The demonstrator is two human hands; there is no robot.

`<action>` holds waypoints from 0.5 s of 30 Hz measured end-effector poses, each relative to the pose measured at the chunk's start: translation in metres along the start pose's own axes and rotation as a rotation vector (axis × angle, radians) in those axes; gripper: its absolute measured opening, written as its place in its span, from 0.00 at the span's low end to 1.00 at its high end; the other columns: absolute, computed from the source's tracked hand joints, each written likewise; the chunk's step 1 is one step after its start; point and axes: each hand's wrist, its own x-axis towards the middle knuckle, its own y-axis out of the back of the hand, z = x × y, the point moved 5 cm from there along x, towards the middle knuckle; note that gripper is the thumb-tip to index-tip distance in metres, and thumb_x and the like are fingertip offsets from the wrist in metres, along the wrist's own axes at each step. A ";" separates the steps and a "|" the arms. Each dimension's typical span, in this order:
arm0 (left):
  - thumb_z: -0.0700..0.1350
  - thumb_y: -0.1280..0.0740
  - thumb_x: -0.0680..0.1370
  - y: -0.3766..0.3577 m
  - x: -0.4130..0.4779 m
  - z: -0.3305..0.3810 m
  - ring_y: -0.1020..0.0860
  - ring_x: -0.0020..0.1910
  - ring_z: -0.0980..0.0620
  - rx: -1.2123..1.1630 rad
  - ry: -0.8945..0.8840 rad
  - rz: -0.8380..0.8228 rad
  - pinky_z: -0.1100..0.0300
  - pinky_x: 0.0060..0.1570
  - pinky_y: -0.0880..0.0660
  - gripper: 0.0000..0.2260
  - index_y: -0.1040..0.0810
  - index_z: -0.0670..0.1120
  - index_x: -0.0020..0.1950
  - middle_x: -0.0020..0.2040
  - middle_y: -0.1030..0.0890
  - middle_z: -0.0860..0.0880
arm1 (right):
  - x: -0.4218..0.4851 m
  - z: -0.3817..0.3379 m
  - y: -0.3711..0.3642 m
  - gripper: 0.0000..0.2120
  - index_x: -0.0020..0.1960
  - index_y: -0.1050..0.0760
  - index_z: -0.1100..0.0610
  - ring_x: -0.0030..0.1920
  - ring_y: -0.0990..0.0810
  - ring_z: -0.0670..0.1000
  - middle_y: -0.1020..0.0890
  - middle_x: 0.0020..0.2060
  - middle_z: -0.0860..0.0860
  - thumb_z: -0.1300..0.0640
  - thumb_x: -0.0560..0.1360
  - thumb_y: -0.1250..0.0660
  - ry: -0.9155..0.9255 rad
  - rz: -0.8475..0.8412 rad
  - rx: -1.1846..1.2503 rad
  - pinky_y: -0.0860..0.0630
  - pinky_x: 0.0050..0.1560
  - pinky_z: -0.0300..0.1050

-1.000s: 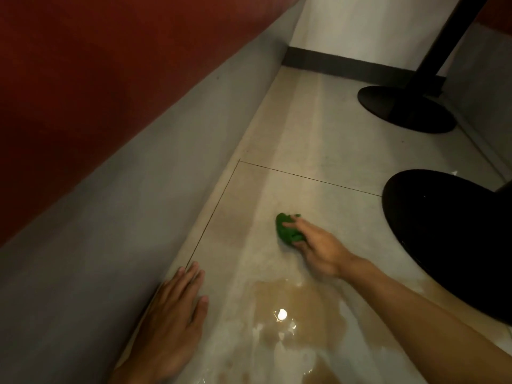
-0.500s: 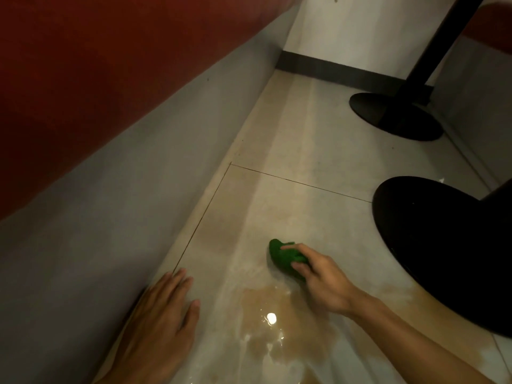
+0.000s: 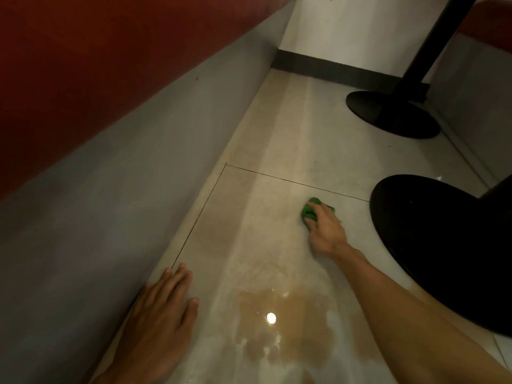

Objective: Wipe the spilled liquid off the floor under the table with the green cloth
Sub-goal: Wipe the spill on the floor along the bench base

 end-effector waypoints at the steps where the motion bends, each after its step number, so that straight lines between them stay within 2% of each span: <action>1: 0.56 0.46 0.75 0.000 0.000 -0.001 0.35 0.67 0.55 0.002 0.002 -0.009 0.63 0.65 0.47 0.25 0.23 0.45 0.65 0.66 0.24 0.50 | 0.001 -0.019 -0.007 0.21 0.73 0.35 0.55 0.73 0.39 0.58 0.38 0.74 0.58 0.56 0.80 0.39 0.051 -0.007 0.000 0.44 0.72 0.44; 3: 0.56 0.46 0.75 0.000 0.000 -0.001 0.34 0.66 0.55 0.000 0.009 -0.006 0.63 0.65 0.46 0.25 0.22 0.46 0.64 0.66 0.24 0.51 | -0.006 -0.059 -0.022 0.22 0.72 0.34 0.56 0.72 0.37 0.59 0.36 0.73 0.60 0.56 0.79 0.37 0.168 -0.059 0.005 0.45 0.70 0.39; 7: 0.56 0.46 0.75 0.001 0.000 -0.001 0.35 0.66 0.56 -0.043 0.026 0.005 0.66 0.65 0.51 0.24 0.21 0.47 0.63 0.65 0.23 0.52 | -0.056 -0.116 -0.060 0.23 0.74 0.37 0.52 0.76 0.44 0.57 0.42 0.76 0.57 0.52 0.80 0.39 0.413 -0.213 0.008 0.50 0.74 0.41; 11: 0.56 0.46 0.75 0.001 0.001 -0.003 0.35 0.67 0.57 -0.031 0.012 0.009 0.61 0.64 0.44 0.25 0.22 0.47 0.64 0.66 0.24 0.52 | -0.104 -0.133 -0.074 0.21 0.73 0.36 0.50 0.76 0.45 0.52 0.41 0.76 0.52 0.53 0.81 0.40 0.533 -0.282 0.059 0.53 0.74 0.37; 13: 0.58 0.48 0.75 -0.001 0.001 -0.004 0.36 0.69 0.58 -0.026 0.017 0.007 0.59 0.65 0.44 0.27 0.24 0.48 0.67 0.68 0.26 0.54 | -0.112 -0.129 -0.069 0.18 0.70 0.32 0.49 0.73 0.37 0.50 0.33 0.73 0.50 0.56 0.81 0.41 0.467 -0.339 0.214 0.47 0.73 0.36; 15: 0.61 0.53 0.74 -0.002 0.001 -0.007 0.39 0.71 0.61 -0.033 0.043 0.018 0.60 0.69 0.46 0.30 0.29 0.51 0.70 0.72 0.33 0.58 | -0.112 -0.122 -0.058 0.14 0.64 0.27 0.47 0.62 0.26 0.50 0.23 0.62 0.50 0.57 0.80 0.41 0.312 -0.361 0.484 0.32 0.68 0.43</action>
